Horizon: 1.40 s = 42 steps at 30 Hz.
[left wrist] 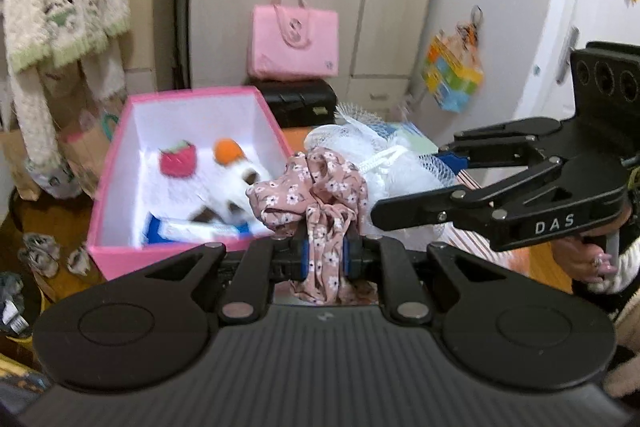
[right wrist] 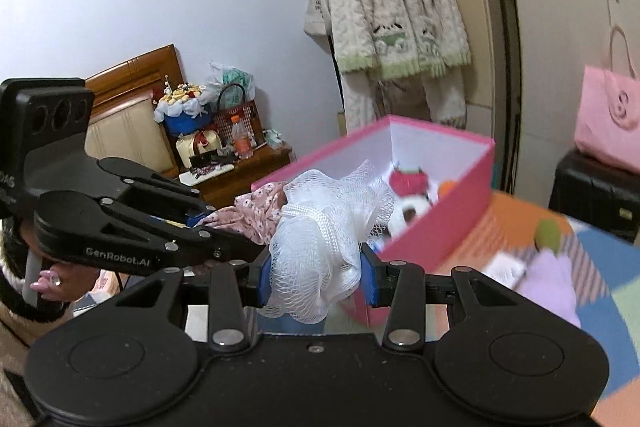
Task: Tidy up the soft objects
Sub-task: 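Carry the floral cloth and mesh puff with both tools over the pink box, then open both tools to drop the cloth and puff into the box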
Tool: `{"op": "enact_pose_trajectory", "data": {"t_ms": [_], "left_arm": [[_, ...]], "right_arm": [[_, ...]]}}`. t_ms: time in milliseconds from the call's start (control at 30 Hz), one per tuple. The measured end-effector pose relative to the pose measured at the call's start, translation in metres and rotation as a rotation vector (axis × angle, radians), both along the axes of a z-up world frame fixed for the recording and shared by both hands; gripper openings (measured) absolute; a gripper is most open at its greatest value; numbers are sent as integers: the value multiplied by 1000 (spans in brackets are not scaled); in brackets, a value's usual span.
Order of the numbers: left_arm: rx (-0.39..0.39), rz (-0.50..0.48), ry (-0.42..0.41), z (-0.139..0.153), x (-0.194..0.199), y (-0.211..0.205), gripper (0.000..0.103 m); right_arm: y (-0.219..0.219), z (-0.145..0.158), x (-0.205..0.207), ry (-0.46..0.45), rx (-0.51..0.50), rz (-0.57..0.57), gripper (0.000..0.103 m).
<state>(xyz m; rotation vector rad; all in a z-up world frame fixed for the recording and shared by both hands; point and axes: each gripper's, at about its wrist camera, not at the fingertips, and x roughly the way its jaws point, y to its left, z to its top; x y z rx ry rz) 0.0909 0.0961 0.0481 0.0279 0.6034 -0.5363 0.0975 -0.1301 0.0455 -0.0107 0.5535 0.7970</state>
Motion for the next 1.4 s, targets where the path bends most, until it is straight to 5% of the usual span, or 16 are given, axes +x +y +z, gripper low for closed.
{"op": "enact_pose_trajectory", "data": {"t_ms": [233,400,833,1133,1400], "left_arm": [[-4,95,-65,-1,39,27,13],[9,144,-29,-12,73,42,13],[192,168,107,-55,135,44,13],[370,165,53,-65,138,26,16],[399,221,-3,-53,125,32,46]], "right_arm": [[38,9,44,-40,-15,42,48],[67,8,90,-1,-39,90,48],[112,-37,165,140,-173,182,48],[126,-54,180,186,-247,154,52],[124,-51,178,148,-292,140,64]]}}
